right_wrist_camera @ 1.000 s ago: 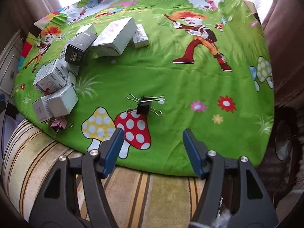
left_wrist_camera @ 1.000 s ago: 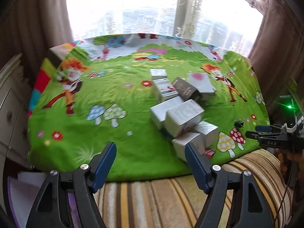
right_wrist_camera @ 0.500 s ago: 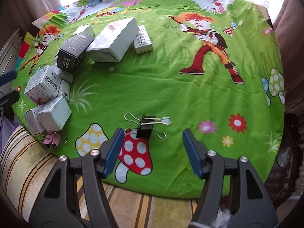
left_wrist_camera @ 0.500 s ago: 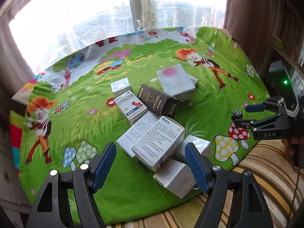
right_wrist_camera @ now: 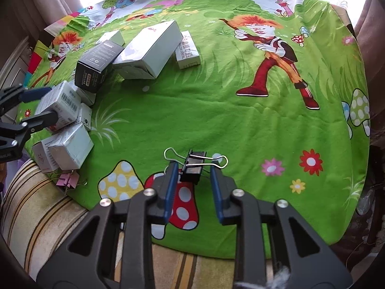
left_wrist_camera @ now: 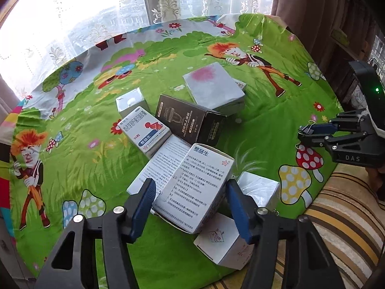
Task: Organize rigid objects
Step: 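Grasp the black binder clip with the right tool while the left tool grasps the white printed medicine box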
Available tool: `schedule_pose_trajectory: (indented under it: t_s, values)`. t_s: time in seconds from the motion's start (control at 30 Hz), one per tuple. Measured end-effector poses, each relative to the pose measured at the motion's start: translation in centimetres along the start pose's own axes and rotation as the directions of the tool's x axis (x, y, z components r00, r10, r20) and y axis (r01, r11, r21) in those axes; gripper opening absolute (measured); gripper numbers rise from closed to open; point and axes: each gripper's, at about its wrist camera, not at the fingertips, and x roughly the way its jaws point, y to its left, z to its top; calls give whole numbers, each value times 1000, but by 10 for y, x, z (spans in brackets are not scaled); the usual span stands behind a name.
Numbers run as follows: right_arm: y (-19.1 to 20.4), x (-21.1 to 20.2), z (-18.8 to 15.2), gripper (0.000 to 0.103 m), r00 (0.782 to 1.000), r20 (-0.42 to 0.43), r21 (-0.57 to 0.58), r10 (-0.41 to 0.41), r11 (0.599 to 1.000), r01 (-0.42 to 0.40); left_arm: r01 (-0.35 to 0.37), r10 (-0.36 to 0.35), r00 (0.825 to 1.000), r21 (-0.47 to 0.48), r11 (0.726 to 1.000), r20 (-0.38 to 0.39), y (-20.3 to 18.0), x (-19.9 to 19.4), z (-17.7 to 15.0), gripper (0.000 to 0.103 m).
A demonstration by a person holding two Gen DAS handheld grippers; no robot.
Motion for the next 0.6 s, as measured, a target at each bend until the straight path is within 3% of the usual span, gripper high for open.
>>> schedule_pose_trajectory:
  t_s: [0.13,0.6]
  values:
    - [-1,-4,-1,28,1000,12,9,-1,1000,1,9,-9,1000,3,1000,10,-2,-4,-1,53]
    - [0,-32,-5,27,997,70,30,18,999,-20,25,-19,996,-73,997,85,3,-34,-11,42]
